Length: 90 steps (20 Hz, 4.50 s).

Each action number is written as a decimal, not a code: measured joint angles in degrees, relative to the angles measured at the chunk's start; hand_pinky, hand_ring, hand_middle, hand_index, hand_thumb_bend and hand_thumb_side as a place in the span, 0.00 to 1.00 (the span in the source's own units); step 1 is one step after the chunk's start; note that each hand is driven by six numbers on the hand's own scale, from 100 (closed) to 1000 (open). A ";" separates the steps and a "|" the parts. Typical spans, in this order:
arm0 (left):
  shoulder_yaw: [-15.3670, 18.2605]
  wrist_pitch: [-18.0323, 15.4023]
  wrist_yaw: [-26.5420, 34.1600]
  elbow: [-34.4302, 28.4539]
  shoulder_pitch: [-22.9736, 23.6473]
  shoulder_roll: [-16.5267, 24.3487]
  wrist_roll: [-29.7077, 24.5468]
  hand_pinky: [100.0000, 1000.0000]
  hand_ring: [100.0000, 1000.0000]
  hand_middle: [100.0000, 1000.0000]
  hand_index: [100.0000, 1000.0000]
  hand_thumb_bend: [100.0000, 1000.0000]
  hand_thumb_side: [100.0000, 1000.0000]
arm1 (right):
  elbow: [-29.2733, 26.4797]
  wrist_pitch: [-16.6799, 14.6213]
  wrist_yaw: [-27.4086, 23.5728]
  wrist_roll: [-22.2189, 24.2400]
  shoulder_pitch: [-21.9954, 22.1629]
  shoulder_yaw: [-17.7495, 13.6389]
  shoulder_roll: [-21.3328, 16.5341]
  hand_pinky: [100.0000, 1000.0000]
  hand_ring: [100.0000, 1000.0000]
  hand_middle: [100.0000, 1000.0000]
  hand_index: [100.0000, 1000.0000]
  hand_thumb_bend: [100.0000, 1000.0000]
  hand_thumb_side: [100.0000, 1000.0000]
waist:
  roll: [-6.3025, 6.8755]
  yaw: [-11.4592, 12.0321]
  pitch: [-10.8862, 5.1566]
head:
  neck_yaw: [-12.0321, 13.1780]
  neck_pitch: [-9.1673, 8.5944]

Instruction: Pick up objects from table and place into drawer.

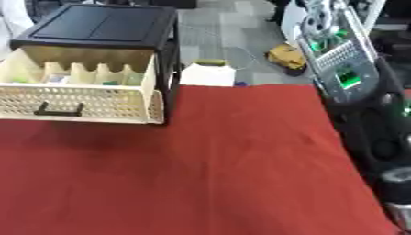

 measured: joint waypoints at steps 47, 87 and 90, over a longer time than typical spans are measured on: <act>-10.52 -6.96 -12.92 -0.03 -0.17 26.23 -37.34 0.34 0.52 0.55 0.90 0.00 1.00 | -14.50 -6.75 -10.40 -19.61 22.72 -9.91 -2.08 0.58 0.76 0.46 0.65 0.18 0.63 | 2.31 -5.42 0.43 | 1.37 2.42; -11.26 -2.19 -26.35 13.01 -7.35 23.59 -40.71 0.29 0.60 0.64 0.93 0.00 1.00 | -14.50 -6.47 -11.25 -21.04 24.64 -12.19 0.72 0.58 0.76 0.46 0.64 0.15 0.63 | 2.38 -6.67 1.08 | 2.88 1.40; -11.40 -2.39 -26.53 14.76 -8.07 23.02 -40.55 0.28 0.60 0.64 0.93 0.00 1.00 | -14.50 -5.90 -11.24 -21.09 24.38 -12.31 1.15 0.58 0.76 0.46 0.63 0.16 0.63 | 2.41 -6.79 1.08 | 3.08 1.40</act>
